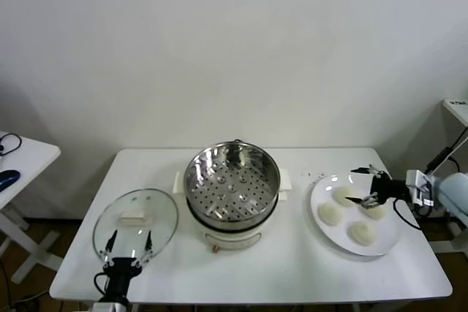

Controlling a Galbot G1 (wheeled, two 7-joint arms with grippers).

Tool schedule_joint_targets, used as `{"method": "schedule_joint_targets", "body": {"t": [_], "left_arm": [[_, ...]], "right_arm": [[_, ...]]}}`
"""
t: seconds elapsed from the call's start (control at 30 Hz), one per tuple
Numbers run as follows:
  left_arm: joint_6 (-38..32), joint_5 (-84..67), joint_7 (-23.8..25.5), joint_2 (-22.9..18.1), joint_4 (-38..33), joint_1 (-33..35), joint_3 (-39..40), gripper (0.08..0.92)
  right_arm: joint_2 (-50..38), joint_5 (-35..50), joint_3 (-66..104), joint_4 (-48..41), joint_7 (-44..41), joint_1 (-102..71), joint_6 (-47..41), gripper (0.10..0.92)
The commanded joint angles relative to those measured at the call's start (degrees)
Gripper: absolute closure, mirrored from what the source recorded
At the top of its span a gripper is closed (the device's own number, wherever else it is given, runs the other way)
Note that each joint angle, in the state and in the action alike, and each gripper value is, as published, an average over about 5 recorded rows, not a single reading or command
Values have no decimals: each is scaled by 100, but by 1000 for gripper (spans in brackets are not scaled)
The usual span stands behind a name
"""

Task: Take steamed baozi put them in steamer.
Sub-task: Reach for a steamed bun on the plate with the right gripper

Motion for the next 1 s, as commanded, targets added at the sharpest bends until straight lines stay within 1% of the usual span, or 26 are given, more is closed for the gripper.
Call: {"method": "schedule_joint_targets", "body": {"t": [0.03,0.23,0.4,0.6,1.0], "left_arm": [[121,24,23,-7,-139,-9,28,177],[201,0,40,-9,-124,-50,-39,177],[247,-6,46,1,-117,-60,-101,177],[289,-5,52,19,-118,-83,-155,177],[286,13,54,30,-51,-85,-199,177]], "right_arm": [[777,-862,-3772,-1877,-1432,3908,286,203],[1770,-1061,-3720,-2806,-1419,3775,335,203],[2322,-1318,-3575,-3324,-1425,3438,442,203],[2537,-1444,-3463,-3475,-1390,3079,460,203],[2564,-1627,-3153,-3519,-1312,2526,471,203]]}}
